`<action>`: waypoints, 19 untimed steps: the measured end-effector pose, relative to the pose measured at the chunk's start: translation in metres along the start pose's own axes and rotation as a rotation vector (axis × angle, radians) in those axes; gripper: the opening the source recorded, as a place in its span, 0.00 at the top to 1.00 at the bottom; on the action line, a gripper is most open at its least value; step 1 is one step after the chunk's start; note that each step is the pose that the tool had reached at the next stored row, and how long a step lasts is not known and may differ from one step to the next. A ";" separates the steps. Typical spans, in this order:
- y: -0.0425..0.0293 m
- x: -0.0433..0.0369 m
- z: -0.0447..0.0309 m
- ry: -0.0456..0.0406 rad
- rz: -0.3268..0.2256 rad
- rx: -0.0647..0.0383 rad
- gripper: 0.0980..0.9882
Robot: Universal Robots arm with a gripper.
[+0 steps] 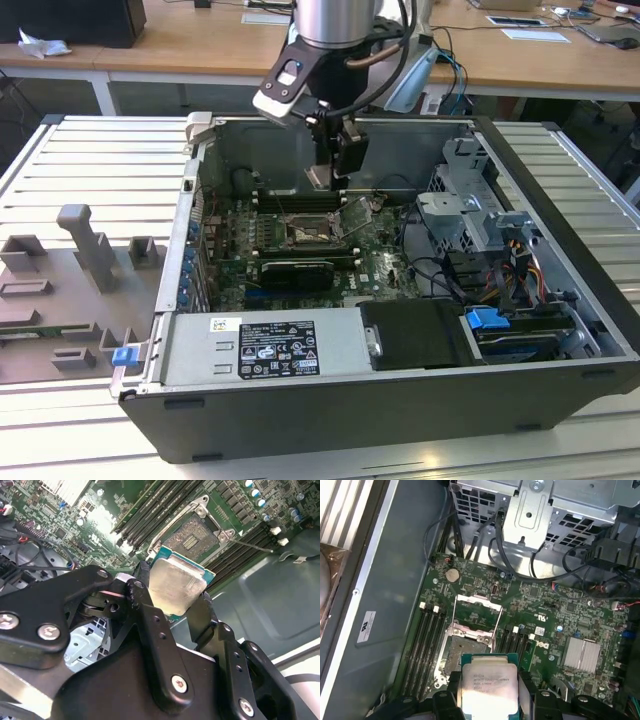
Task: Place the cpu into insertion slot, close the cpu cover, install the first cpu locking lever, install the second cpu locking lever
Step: 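Place the cpu into insertion slot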
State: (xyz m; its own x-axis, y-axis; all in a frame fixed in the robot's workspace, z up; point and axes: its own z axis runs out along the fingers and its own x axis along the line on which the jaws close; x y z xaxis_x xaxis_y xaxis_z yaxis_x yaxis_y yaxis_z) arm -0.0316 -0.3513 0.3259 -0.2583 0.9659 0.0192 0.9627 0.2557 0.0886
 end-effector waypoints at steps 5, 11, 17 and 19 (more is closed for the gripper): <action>-0.0017 0.0002 0.0061 -0.0016 0.019 0.000 0.51; -0.0029 0.0003 0.0116 -0.0033 0.037 -0.001 0.51; -0.0044 0.0005 0.0168 -0.0048 0.055 -0.001 0.51; -0.0047 0.0005 0.0183 -0.0052 0.059 -0.001 0.51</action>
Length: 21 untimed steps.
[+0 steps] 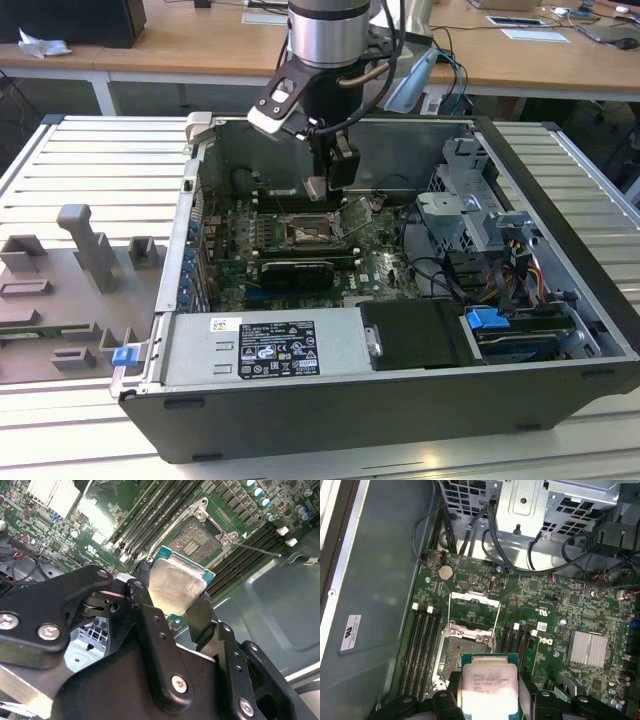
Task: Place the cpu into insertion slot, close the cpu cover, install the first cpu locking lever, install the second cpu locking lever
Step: 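Place the cpu into insertion slot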
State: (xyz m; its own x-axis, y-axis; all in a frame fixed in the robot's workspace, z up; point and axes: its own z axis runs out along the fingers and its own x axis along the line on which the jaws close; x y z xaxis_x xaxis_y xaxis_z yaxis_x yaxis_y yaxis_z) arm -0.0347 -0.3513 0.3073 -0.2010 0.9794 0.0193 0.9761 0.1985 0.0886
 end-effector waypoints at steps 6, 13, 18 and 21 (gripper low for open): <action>-0.0011 0.0000 0.0065 -0.0053 0.059 -0.001 0.51; -0.0058 0.0015 0.0185 -0.0106 0.122 -0.002 0.51; -0.0069 0.0122 0.0503 -0.0162 0.182 -0.003 0.51; -0.0067 0.0173 0.0582 -0.0161 0.182 -0.003 0.51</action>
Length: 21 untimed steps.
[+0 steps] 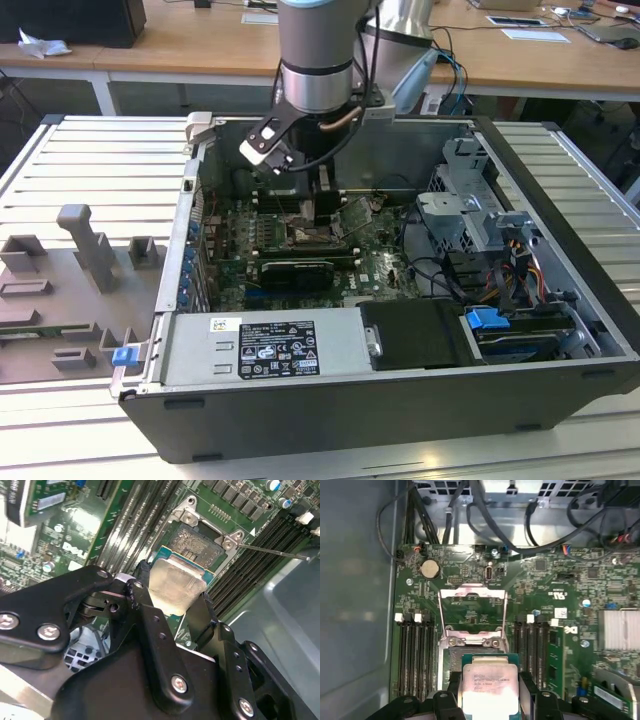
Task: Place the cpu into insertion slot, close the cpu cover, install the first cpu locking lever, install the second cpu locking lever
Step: 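Place the cpu into insertion slot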
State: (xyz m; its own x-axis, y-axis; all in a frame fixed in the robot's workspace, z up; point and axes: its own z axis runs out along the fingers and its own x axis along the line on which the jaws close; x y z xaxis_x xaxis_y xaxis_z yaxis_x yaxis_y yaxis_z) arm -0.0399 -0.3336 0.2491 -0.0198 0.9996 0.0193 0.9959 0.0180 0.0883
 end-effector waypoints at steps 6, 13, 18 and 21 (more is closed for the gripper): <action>-0.0027 0.0084 0.0124 0.0001 0.000 0.000 0.51; -0.0077 0.0128 0.0283 -0.0007 0.009 0.000 0.51; -0.0097 0.0131 0.0339 -0.0017 0.019 0.000 0.51; -0.0102 0.0131 0.0376 -0.0017 0.018 0.000 0.51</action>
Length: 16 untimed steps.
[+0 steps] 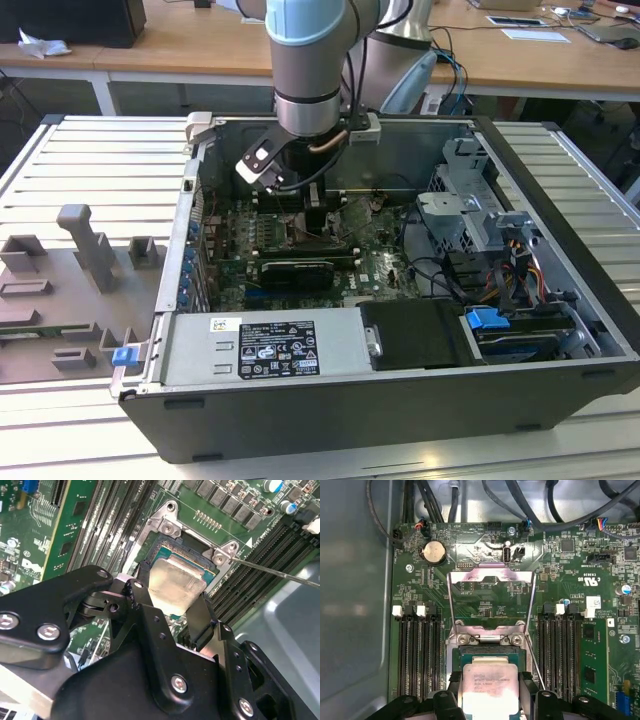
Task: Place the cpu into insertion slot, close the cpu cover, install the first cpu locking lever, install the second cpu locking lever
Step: 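Place the cpu into insertion slot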
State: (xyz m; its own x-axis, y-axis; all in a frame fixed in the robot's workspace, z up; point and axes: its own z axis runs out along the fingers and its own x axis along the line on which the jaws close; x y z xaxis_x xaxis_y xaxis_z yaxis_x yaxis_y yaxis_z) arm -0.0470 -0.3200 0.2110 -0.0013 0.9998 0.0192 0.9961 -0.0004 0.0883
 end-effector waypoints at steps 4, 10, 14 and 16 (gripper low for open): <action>-0.0006 0.0003 0.0058 0.0000 0.000 0.000 0.51; -0.0007 0.0002 0.0083 -0.0006 0.007 0.000 0.51; -0.0007 0.0003 0.0104 -0.0010 0.008 0.000 0.51; -0.0003 0.0004 0.0112 -0.0010 0.008 0.000 0.51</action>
State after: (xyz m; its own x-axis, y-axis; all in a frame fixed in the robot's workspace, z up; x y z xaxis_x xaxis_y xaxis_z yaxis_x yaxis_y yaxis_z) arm -0.0463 -0.3194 0.1998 0.0064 0.9998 0.0189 0.9961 -0.0080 0.0883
